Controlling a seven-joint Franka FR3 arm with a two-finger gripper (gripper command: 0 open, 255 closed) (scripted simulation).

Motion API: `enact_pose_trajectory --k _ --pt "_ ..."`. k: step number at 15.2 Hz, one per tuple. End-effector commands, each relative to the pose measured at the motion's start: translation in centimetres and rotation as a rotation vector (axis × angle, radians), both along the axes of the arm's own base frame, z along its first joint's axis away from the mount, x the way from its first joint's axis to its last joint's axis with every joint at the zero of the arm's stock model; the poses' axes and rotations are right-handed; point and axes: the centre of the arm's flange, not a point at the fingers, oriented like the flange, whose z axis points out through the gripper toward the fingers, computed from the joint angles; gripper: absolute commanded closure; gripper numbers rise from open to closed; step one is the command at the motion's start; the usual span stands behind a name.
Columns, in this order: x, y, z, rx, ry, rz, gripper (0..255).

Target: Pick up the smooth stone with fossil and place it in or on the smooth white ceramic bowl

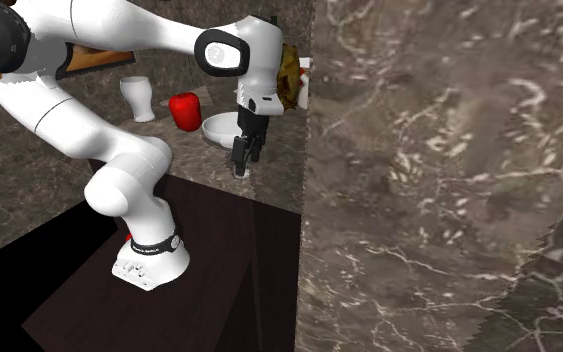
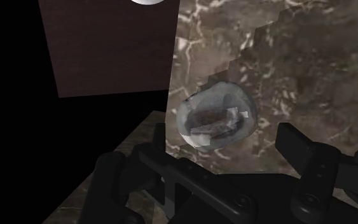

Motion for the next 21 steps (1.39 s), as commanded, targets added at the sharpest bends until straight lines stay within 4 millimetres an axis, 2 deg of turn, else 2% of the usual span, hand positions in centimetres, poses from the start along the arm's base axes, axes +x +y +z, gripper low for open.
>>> enact_pose_trajectory --k 1,4,5,14,21 --pt "0.0 0.0 0.0 0.0 0.0 0.0 0" --pt "0.0 0.0 0.0 0.0 0.0 0.0 0" --pt "0.0 0.0 0.0 0.0 0.0 0.0 255" --pt "0.0 0.0 0.0 0.0 0.0 0.0 255" --pt "0.0 0.0 3.7 0.0 0.0 0.0 255"
